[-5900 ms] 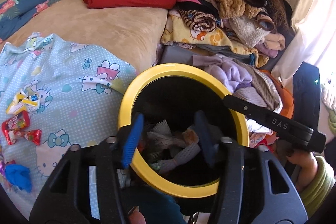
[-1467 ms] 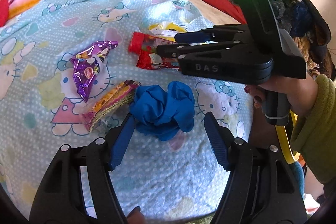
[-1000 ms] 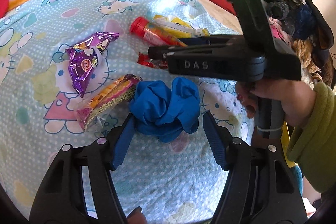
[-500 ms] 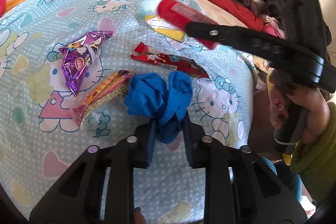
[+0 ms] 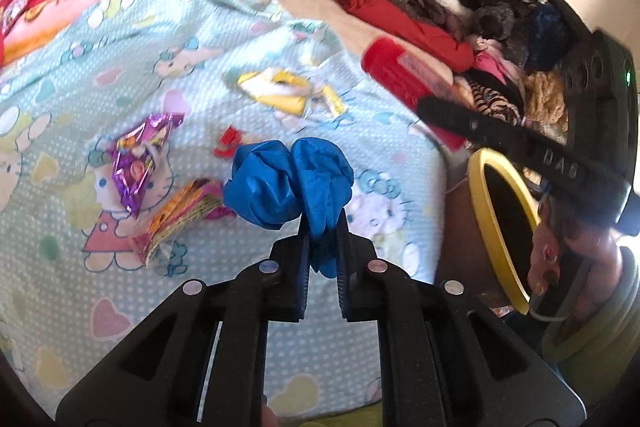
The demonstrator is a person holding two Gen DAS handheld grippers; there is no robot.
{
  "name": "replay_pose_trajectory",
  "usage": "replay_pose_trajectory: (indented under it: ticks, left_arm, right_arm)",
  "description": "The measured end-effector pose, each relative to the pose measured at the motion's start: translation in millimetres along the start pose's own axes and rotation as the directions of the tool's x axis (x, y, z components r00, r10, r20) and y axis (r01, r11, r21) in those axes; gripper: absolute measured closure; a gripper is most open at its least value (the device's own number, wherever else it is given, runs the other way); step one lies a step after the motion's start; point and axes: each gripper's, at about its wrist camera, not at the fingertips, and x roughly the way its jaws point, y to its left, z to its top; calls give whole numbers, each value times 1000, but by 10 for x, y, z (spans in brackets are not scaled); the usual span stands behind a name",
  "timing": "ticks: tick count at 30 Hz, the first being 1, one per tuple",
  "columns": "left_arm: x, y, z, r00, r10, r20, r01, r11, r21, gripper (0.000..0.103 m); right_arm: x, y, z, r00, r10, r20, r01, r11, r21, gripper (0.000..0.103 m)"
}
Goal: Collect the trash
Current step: 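Grasp the blue glove with the left tool while the right tool grasps the red candy tube, then carry the blue glove and red candy tube over the yellow-rimmed bin with both tools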
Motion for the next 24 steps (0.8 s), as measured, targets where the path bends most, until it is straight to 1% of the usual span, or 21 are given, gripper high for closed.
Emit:
replay_pose_trajectory:
  ticks: [8, 11, 17, 24]
  left_arm:
    - [-100, -262, 76, 999, -24, 35, 23, 999, 41, 97]
    - [-116, -376, 90, 999, -33, 43, 31, 998, 60, 97]
    - [-149, -582, 93, 997, -56, 51, 51, 994, 97, 97]
    - [-151, -861, 100, 995, -83, 53, 75, 987, 140, 97]
  right_arm:
    - [-384, -101, -169, 998, -23, 55, 19, 998, 61, 76]
    - [-504, -161, -230, 997, -19, 71, 12, 995, 99, 76]
    - [-783, -296, -343, 993, -49, 108, 33, 989, 147, 76]
    - [-1048, -418, -461, 986, -93, 138, 70, 984, 166, 76]
